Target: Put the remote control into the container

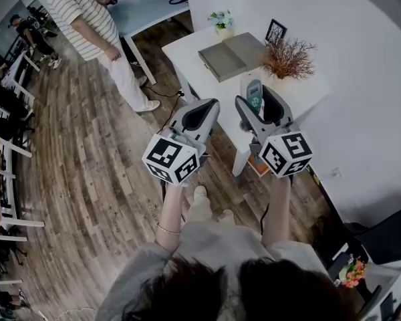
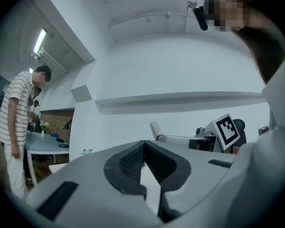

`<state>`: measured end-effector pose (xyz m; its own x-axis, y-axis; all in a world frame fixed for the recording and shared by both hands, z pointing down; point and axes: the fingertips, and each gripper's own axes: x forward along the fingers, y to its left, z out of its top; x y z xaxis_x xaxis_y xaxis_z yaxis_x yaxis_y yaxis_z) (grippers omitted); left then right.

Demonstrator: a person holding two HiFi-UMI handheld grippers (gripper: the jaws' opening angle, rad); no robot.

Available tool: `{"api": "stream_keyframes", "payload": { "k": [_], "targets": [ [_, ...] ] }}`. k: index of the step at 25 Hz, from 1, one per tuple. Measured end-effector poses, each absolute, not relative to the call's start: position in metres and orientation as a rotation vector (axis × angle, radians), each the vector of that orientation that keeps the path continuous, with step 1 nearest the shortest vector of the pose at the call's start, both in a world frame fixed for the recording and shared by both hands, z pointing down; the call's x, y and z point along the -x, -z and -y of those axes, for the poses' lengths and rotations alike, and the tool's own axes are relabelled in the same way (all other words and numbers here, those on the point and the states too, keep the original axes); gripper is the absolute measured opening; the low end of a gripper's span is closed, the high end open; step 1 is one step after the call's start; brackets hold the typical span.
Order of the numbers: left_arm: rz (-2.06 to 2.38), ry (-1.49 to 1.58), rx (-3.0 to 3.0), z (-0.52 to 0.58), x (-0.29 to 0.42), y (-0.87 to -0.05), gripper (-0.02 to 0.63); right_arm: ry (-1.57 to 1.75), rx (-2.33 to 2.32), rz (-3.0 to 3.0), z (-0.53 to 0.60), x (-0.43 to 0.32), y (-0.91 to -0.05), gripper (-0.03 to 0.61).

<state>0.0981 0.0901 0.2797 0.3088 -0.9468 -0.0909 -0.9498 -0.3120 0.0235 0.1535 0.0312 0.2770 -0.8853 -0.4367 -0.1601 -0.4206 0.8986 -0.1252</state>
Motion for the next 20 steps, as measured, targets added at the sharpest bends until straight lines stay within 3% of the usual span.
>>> {"api": "stream_keyframes", "payload": {
  "k": [20],
  "targets": [
    [-1.695, -0.141, 2.595, -0.018, -0.015, -0.284, 0.003, 0.051, 0.776, -2.880, 0.033, -0.070, -0.275, 0.284]
  ]
}}
